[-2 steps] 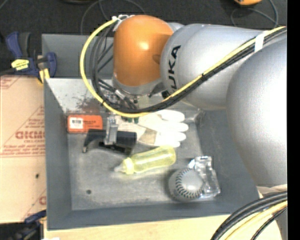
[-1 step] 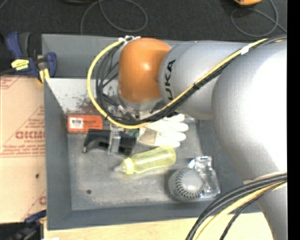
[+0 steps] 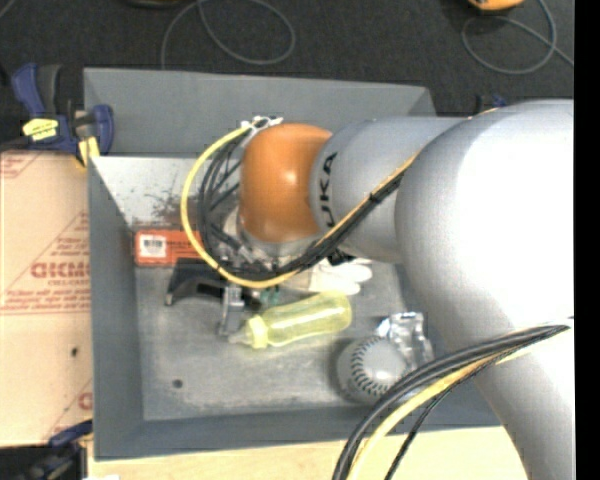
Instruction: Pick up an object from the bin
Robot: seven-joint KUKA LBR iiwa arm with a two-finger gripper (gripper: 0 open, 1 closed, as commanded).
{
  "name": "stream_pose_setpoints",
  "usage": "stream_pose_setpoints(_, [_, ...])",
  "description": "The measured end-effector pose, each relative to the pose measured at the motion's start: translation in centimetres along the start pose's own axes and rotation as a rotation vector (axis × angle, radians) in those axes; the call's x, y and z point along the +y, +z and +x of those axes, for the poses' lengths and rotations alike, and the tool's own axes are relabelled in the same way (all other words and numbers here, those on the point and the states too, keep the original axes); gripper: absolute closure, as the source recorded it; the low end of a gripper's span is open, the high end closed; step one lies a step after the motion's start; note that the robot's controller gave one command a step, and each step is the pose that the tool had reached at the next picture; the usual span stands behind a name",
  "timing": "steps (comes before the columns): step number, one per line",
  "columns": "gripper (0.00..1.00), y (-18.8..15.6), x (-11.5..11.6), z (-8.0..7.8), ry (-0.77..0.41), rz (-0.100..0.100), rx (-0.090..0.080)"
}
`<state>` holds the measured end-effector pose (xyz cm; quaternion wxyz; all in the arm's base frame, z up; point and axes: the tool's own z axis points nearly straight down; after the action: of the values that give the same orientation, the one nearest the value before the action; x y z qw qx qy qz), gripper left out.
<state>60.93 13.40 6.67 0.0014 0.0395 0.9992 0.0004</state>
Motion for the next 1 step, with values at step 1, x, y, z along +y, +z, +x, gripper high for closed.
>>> stream_pose_setpoints(1, [0.0,-0.42,0.23,-1.39,0.24,-0.004,-0.004])
